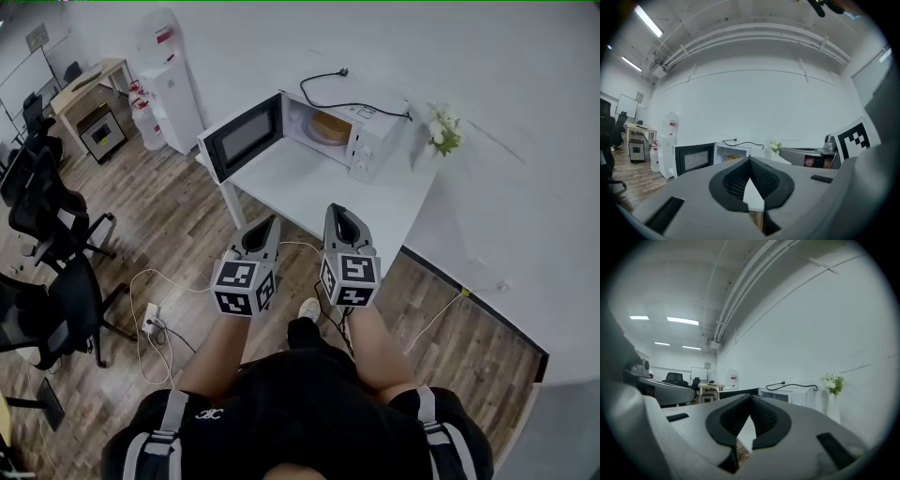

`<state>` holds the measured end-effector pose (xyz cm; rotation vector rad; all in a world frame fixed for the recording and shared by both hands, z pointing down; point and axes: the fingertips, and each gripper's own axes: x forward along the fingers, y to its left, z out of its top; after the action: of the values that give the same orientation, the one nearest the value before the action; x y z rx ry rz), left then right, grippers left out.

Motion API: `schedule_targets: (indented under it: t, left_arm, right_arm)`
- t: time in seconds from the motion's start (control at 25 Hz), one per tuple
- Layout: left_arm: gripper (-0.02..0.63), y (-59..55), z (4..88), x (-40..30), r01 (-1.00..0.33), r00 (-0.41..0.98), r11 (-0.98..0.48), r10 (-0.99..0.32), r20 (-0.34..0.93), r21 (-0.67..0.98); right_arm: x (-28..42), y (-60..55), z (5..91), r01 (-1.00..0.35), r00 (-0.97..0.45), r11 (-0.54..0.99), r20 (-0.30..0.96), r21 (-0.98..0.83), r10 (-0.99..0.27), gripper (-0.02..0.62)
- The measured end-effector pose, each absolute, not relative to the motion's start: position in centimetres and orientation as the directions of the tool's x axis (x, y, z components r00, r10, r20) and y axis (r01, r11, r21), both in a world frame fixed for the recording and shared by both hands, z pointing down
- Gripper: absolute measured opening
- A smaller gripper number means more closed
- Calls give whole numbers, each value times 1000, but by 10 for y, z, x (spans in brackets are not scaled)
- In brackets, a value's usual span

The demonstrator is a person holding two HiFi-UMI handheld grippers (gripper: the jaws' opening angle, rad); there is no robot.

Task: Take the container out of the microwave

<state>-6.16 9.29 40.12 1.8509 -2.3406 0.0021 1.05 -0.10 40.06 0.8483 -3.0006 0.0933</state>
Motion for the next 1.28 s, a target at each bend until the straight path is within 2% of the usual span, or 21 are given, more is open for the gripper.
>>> schedule_targets:
  t: [0.72, 1.28]
  left_arm:
    - [8, -83, 409, -186, -979, -162, 178, -974, 156, 96]
    - [9, -194, 429, -233, -992, -101, 114, -977, 187, 60]
  right_arm:
    - [-109, -165, 410, -560, -828, 826, 59, -58, -557, 5]
    - [-145, -262, 430, -607, -792, 793, 117, -50, -599, 5]
